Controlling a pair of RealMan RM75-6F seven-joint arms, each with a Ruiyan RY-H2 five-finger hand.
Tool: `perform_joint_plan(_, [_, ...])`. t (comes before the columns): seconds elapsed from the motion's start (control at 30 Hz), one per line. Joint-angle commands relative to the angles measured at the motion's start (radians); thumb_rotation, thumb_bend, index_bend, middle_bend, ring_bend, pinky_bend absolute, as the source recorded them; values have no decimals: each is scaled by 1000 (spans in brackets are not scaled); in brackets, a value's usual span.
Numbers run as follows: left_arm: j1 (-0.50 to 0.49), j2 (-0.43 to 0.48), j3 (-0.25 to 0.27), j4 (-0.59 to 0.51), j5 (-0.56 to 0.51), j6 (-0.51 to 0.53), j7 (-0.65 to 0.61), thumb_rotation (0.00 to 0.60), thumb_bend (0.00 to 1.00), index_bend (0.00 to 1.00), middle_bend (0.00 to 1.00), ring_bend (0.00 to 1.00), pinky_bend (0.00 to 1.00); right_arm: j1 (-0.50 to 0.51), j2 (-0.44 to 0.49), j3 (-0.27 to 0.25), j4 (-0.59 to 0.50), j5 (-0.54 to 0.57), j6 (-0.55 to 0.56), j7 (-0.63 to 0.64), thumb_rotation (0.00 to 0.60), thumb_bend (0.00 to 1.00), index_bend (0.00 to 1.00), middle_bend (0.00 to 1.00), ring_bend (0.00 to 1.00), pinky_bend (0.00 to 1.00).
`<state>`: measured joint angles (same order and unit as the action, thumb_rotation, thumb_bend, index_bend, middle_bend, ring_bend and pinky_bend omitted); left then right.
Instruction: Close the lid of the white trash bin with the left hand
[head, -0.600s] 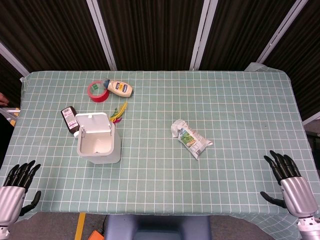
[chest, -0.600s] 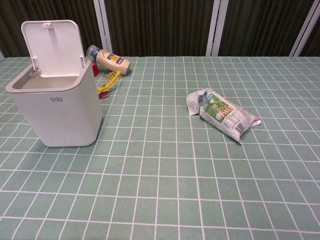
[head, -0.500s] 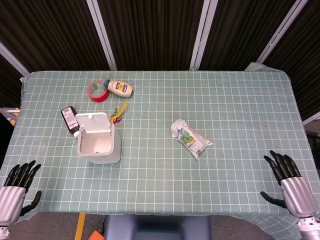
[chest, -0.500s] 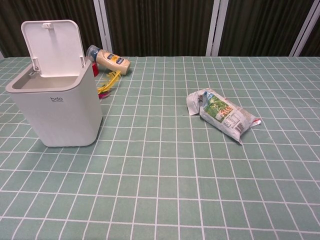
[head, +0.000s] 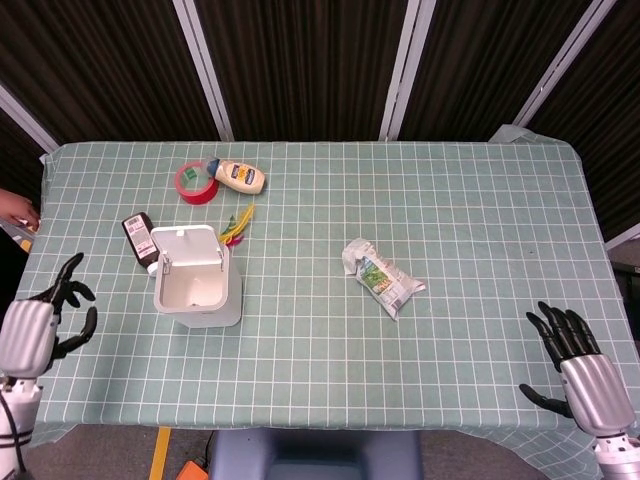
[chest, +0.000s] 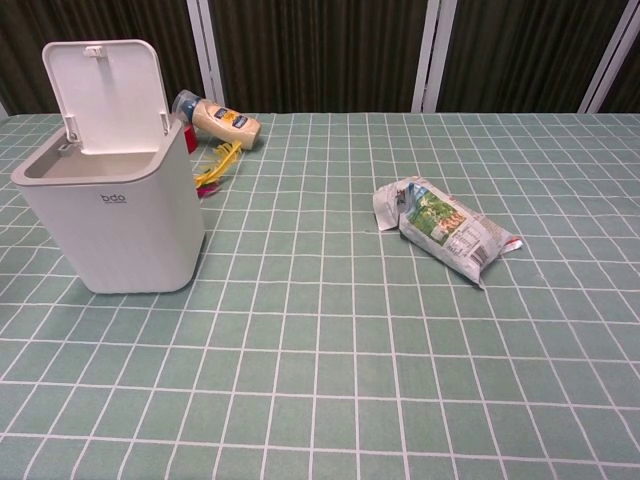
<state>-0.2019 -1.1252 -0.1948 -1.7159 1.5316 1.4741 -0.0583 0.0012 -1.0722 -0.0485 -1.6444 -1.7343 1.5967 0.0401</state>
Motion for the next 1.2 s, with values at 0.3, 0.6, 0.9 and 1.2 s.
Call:
perform_joint_plan(0.3, [-333, 39, -205, -138, -525, -434, 153, 600, 529, 195, 1000, 1000, 1000, 8, -23, 16, -11, 36, -31, -71, 600, 210, 0, 0, 0, 0])
perform_joint_plan(0.6, [-419, 35, -180, -185, -706, -444, 315, 600, 530, 231, 1000, 1000, 1000, 9, -27, 23, -14, 53, -37, -89, 600, 210, 0, 0, 0, 0])
perform_joint_plan(0.9, [-426, 109, -142, -266, -712, -481, 310, 600, 535, 249, 1000, 1000, 1000, 6, -24, 23, -16, 51, -31, -85, 600, 210, 0, 0, 0, 0])
perform_joint_plan(1.2, [-358, 164, -51, -346, -544, -438, 290, 600, 573, 253, 1000, 1000, 1000, 5, -26, 18, -10, 36, -22, -69, 600, 210, 0, 0, 0, 0])
